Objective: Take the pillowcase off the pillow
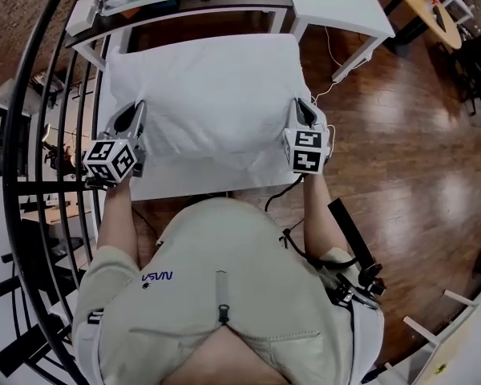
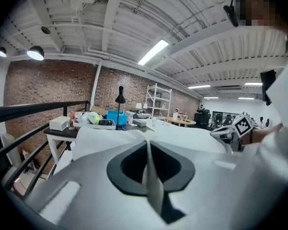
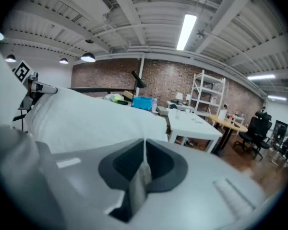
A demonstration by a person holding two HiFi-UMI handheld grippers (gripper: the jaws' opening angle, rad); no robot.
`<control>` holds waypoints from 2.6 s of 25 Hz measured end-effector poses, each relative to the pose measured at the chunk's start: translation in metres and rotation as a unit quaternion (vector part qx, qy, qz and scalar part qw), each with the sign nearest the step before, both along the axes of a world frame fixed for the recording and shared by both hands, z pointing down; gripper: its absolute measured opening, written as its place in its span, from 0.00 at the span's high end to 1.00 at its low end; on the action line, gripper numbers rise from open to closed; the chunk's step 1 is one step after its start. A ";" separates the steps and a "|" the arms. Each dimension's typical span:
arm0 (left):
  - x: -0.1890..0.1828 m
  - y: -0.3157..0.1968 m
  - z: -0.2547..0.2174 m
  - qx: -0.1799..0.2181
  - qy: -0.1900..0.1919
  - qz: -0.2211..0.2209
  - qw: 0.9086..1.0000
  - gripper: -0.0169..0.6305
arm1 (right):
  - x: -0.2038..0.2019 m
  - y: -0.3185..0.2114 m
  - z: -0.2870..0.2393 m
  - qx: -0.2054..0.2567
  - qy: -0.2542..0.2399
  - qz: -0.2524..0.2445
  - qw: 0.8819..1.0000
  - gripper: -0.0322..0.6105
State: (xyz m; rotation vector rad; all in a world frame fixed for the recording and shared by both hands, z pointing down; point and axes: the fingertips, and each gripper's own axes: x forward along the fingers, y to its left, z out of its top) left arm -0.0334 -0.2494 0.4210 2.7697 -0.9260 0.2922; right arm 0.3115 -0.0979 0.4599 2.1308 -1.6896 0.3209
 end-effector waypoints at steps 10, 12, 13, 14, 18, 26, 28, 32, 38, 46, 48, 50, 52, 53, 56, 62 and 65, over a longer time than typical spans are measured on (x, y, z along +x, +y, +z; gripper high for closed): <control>0.002 -0.016 0.088 -0.036 -0.062 -0.054 0.996 0.91 | 0.018 -0.010 0.061 -0.045 0.000 0.036 0.998 0.88; -0.004 -0.010 0.071 -0.010 -0.051 -0.069 0.996 0.91 | 0.018 -0.004 0.036 -0.010 -0.002 0.054 0.998 0.88; -0.004 -0.004 0.059 0.008 -0.043 -0.075 0.996 0.91 | 0.015 -0.002 0.021 0.012 0.001 0.057 0.998 0.88; -0.002 0.002 0.046 0.028 -0.034 -0.079 0.996 0.91 | 0.011 -0.001 0.005 0.033 0.004 0.055 0.998 0.88; 0.018 0.035 -0.003 0.093 -0.015 -0.057 0.994 0.91 | -0.014 -0.007 -0.054 0.111 0.018 0.025 0.993 0.93; 0.024 0.106 -0.032 0.128 -0.071 0.015 0.989 0.92 | -0.065 -0.026 -0.087 0.140 0.032 -0.034 0.989 0.94; 0.017 0.112 -0.030 0.133 -0.092 0.020 0.987 0.93 | -0.069 -0.033 -0.098 0.142 0.042 -0.040 0.988 0.94; 0.005 0.118 -0.035 0.136 -0.095 0.011 0.986 0.95 | -0.069 -0.033 -0.131 0.143 0.064 -0.034 0.987 0.94; -0.003 0.112 -0.065 0.155 -0.074 -0.002 0.985 0.96 | -0.085 -0.017 -0.180 0.175 0.091 -0.022 0.980 0.94; -0.013 0.111 -0.087 0.159 -0.049 -0.012 0.986 0.96 | -0.103 0.011 -0.197 0.196 0.083 0.002 0.977 0.94; -0.025 0.117 -0.084 0.156 -0.045 -0.012 0.987 0.96 | -0.115 0.021 -0.198 0.201 0.083 0.008 0.976 0.94; -0.035 0.123 -0.082 0.152 -0.041 -0.009 0.987 0.96 | -0.127 0.030 -0.198 0.201 0.084 0.012 0.976 0.94; -0.041 0.129 -0.083 0.152 -0.036 -0.001 0.988 0.96 | -0.137 0.038 -0.200 0.199 0.089 0.017 0.976 0.94; -0.044 0.131 -0.084 0.151 -0.033 0.003 0.988 0.96 | -0.141 0.042 -0.202 0.197 0.093 0.020 0.976 0.94; -0.051 0.138 -0.085 0.146 -0.027 0.017 0.989 0.96 | -0.154 0.055 -0.207 0.191 0.106 0.026 0.976 0.94; -0.059 0.147 -0.087 0.142 -0.020 0.013 0.990 0.96 | -0.173 0.075 -0.209 0.195 0.110 0.023 0.974 0.94; -0.056 0.153 -0.092 0.151 -0.019 0.014 0.988 0.96 | -0.174 0.084 -0.205 0.200 0.104 0.025 0.974 0.94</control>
